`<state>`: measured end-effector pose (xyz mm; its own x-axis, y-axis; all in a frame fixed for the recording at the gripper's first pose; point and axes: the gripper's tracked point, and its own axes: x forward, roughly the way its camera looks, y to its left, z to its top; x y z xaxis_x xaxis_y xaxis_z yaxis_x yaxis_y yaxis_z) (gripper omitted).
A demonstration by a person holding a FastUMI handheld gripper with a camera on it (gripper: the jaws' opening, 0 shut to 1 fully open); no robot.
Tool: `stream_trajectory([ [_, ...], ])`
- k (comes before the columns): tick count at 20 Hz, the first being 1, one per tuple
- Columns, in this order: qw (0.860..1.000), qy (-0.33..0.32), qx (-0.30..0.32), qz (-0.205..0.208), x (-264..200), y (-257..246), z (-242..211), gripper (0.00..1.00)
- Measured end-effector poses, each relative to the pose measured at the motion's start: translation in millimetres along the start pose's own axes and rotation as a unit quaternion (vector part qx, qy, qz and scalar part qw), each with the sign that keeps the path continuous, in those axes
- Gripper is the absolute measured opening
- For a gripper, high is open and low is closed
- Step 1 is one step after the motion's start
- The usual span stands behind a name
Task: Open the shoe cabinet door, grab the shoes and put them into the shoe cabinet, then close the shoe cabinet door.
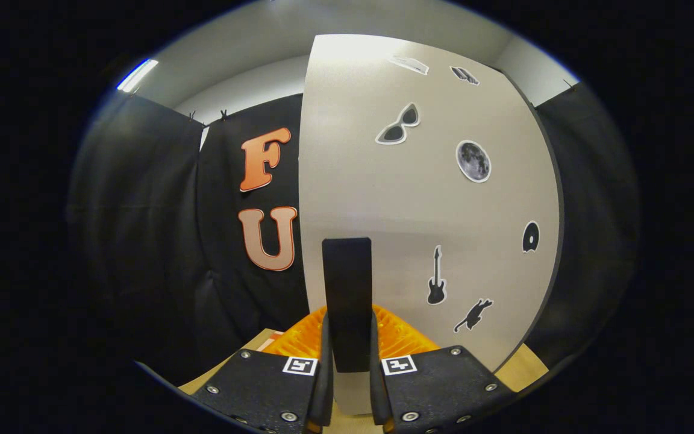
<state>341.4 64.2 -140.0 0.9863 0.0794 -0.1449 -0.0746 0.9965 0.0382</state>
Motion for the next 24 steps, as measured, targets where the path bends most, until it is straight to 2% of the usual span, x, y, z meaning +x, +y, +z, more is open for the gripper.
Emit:
stream_trajectory([
  [8,1.000,0.008,-0.007,-0.012,-34,-17,-3,0.25],
  [13,1.000,0.005,-0.003,0.000,-49,-28,-4,0.25],
  [20,0.998,0.004,-0.005,0.062,-73,-40,-4,0.25],
  [24,0.996,0.000,0.009,0.084,-80,-54,-2,0.24],
])
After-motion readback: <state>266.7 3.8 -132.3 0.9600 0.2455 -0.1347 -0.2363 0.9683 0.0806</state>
